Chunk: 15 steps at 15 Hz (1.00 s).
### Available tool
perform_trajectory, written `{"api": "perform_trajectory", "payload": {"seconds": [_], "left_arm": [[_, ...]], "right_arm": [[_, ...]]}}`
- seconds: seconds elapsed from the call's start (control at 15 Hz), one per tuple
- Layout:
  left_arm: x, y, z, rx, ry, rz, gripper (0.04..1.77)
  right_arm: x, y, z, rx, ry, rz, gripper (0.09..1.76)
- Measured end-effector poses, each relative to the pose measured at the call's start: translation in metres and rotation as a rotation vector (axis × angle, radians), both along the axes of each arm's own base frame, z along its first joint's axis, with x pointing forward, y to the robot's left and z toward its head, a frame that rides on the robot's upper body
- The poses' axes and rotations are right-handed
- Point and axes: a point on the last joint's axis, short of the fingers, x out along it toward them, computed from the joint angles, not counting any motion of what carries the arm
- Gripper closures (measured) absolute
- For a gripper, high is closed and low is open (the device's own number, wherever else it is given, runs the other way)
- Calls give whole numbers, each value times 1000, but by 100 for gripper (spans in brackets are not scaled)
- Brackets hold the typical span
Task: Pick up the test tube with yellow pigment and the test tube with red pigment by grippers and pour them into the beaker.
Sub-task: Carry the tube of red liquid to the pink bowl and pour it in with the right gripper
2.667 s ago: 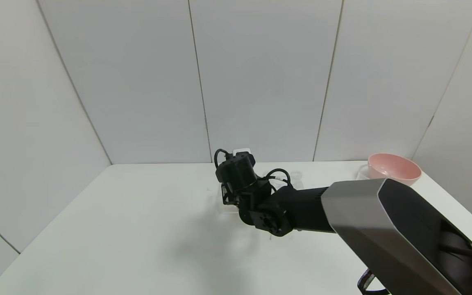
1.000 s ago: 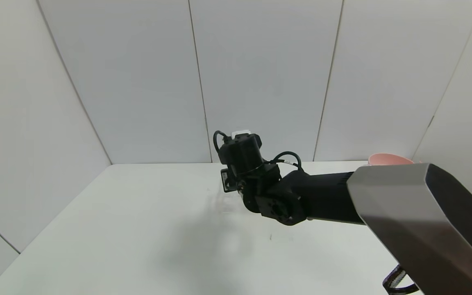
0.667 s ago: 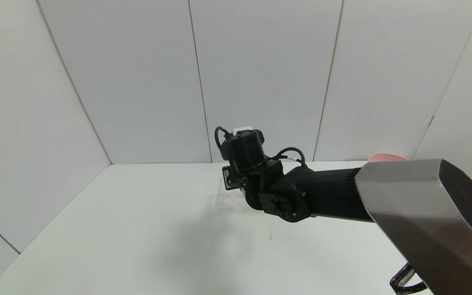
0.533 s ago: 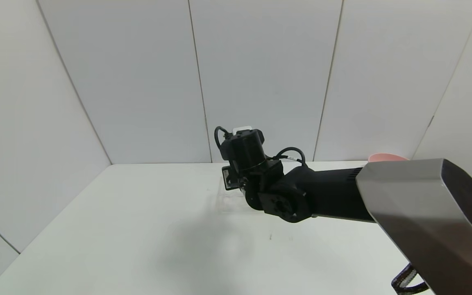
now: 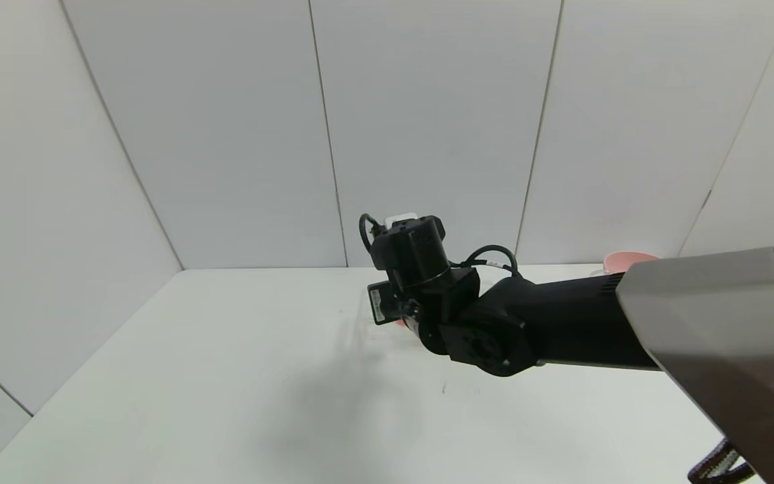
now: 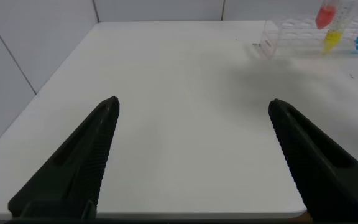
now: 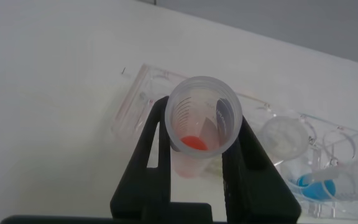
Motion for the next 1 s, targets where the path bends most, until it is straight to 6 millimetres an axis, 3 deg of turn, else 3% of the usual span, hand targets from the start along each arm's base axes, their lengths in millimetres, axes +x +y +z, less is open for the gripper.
{"api": "perform_trajectory", "payload": {"seconds": [0.53, 0.73, 1.0], "left_arm": [[0, 0, 0, 0, 0, 0, 9], [0, 0, 0, 0, 0, 0, 9], [0, 0, 0, 0, 0, 0, 9]], "right_arm": [[-48, -50, 13, -13, 107, 220, 132], [-53, -90, 23, -17, 111, 292, 132], [-41, -166, 38, -43, 97, 340, 132]]}}
